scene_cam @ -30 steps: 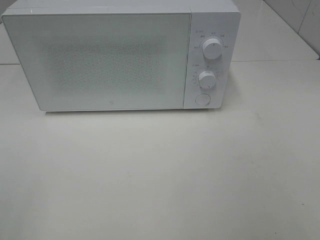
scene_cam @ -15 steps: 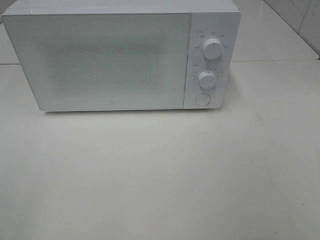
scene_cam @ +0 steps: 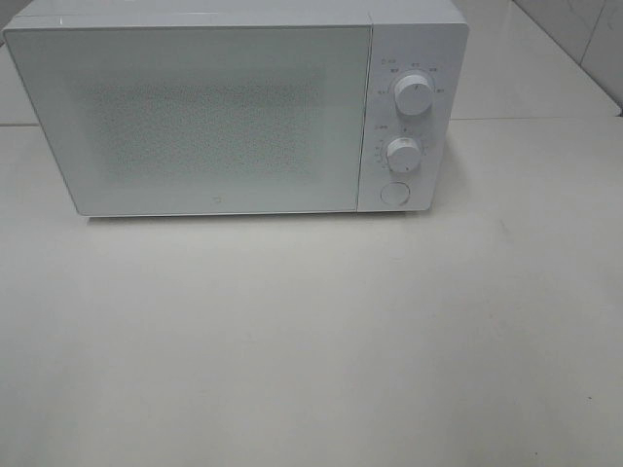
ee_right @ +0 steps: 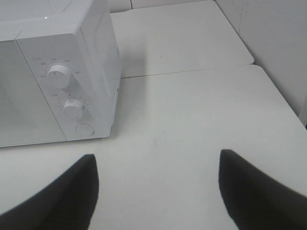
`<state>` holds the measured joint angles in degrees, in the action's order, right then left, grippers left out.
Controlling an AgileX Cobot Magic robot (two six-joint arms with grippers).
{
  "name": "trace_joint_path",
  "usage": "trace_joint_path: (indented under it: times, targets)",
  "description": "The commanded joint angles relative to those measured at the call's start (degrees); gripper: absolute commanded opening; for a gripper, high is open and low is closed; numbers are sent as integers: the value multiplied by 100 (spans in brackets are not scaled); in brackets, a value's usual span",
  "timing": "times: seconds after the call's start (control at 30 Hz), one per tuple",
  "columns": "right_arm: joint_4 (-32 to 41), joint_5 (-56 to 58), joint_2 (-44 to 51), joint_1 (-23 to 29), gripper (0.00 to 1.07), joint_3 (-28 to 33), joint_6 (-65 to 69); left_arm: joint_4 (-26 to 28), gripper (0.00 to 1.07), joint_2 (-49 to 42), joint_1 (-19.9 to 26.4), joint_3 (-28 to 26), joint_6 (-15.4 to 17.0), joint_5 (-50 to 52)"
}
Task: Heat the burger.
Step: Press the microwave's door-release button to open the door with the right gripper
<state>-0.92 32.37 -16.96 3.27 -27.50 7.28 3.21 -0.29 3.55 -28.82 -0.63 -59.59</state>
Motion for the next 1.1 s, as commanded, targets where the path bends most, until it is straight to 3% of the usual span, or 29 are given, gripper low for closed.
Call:
trace_joint_path:
  times: [0.03,0.33,0.77,1.1]
  targets:
    - [-29,-498,-281,-34,69,183,-63,40,98,-97,11,17,0,29]
    - [-23,-1788,-1232,-34,69,567,183,40,98,-97,11,17,0,29]
    - [-69,-3283,-2447,-34,69,596,304,40,98,-97,11,17,0,29]
    - [-80,-4675,-3902,-34,69,596,304,40,98,-97,11,17,0,29]
